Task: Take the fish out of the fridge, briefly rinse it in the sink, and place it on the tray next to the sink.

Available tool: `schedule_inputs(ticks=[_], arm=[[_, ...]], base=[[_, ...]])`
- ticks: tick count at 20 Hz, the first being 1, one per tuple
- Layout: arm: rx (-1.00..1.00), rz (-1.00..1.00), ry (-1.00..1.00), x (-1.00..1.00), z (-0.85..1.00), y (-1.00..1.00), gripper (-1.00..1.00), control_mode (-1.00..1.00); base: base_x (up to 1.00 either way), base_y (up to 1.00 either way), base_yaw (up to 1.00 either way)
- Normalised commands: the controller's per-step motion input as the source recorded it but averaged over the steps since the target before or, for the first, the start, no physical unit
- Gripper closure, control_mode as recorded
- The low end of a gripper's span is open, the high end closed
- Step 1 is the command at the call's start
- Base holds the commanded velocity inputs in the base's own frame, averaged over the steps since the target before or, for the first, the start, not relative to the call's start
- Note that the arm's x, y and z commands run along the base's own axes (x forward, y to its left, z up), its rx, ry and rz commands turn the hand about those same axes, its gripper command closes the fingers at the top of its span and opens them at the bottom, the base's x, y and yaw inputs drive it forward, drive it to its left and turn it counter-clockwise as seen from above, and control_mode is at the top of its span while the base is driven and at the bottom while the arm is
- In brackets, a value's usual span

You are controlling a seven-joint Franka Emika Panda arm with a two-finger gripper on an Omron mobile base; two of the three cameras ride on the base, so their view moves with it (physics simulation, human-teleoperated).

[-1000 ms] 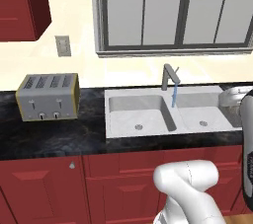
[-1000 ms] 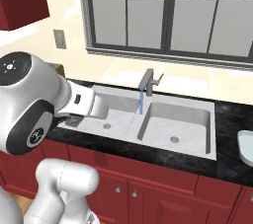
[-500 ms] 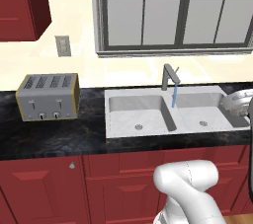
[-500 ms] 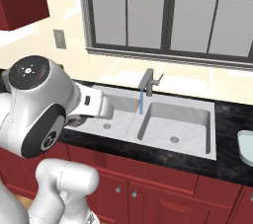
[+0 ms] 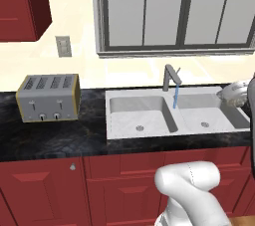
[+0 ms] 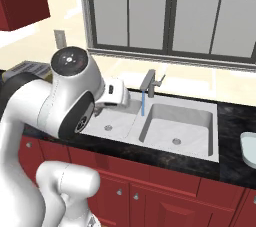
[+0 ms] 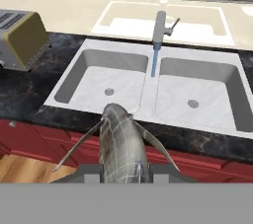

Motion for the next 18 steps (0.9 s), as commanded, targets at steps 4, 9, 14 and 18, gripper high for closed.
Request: schedule_inputs(ticks=[4,9,14,18], arm=[[0.00,0.13,0.00,0.20,-0.04,-0.22,1.00,-1.00],[0.00,0.14,-0.01,0.00,-0.38,-0.11,1.00,-1.00],[0.00,0.10,0.00,0.01,-0.24,0.00,1.00,-1.00],[0.00,0.06,-0.01,0.12,-0.45,0.00,1.00,-1.00]], base=[[0.00,0.00,0.00],[0.00,0.00,0.00],[0.00,0.00,0.00],[0.00,0.00,0.00]])
